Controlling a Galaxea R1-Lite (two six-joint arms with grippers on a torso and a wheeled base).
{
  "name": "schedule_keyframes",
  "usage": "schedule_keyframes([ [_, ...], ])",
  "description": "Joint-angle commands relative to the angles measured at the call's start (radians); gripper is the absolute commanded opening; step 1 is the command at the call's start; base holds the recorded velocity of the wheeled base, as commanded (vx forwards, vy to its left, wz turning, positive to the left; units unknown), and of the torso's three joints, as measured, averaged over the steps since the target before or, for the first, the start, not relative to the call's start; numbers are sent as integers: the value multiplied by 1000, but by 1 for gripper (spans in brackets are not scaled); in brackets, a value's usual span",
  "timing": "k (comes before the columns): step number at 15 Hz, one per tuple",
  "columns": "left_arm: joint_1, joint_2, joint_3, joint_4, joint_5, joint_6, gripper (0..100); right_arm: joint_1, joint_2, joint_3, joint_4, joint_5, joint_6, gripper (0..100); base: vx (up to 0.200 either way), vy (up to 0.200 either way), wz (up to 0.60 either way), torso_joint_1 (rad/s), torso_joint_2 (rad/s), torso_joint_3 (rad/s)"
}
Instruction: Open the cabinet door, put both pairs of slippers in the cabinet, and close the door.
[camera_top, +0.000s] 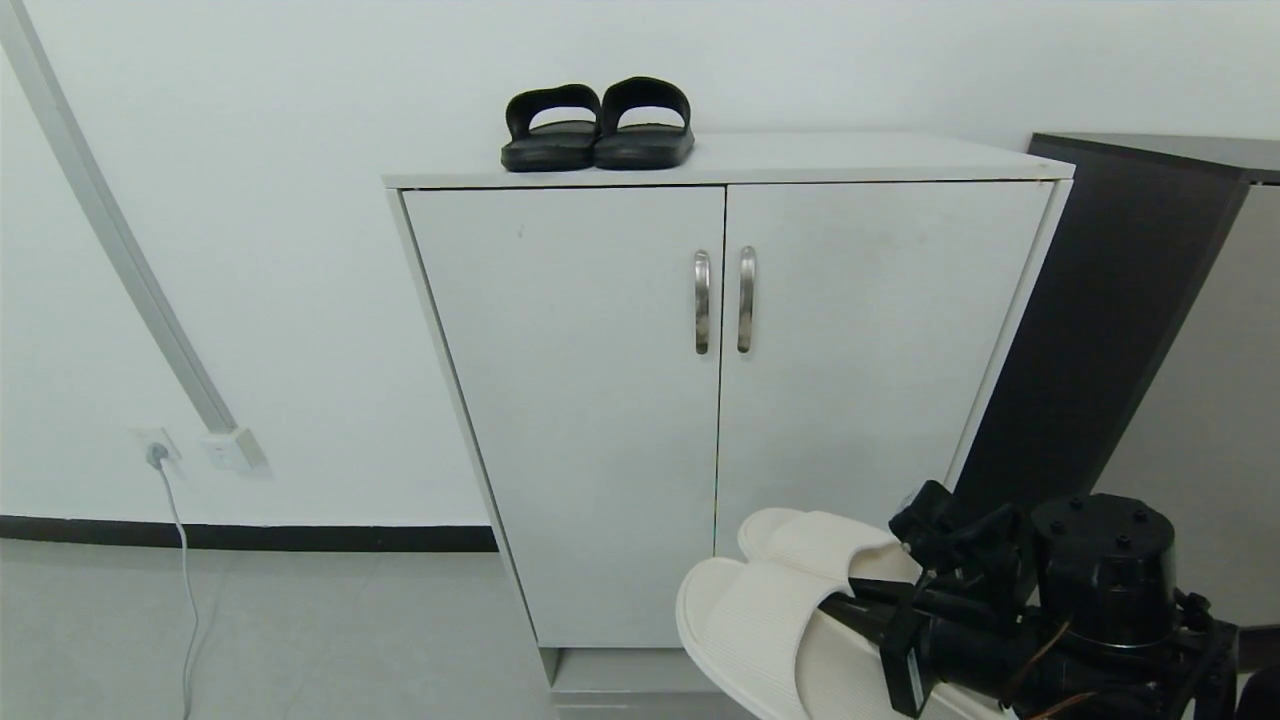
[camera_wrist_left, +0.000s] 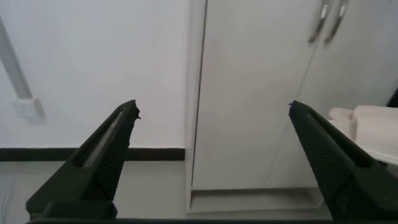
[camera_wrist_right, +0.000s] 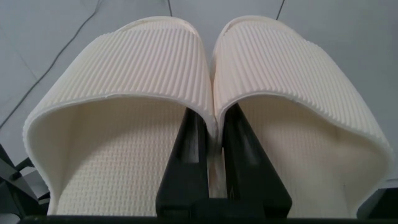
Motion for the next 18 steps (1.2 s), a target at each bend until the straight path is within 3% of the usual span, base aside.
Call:
schedule_keyframes([
  [1, -5, 204, -82, -3, -78, 0, 100, 0, 6, 3, 0, 0, 1, 0, 0, 0, 0, 0, 0, 0],
  [10, -5, 504, -77, -248, -368, 1, 100, 4, 27, 8, -12, 0, -1, 0, 0, 0, 0, 0, 0, 0],
  [14, -25, 672, -83, -400, -423, 1, 100, 5, 29, 9, -26, 0, -1, 0, 0, 0, 0, 0, 0, 0],
  [18, -137, 793, -131, -446, -423, -2, 100, 16, 31, 14, -26, 0, -1, 0, 0, 0, 0, 0, 0, 0],
])
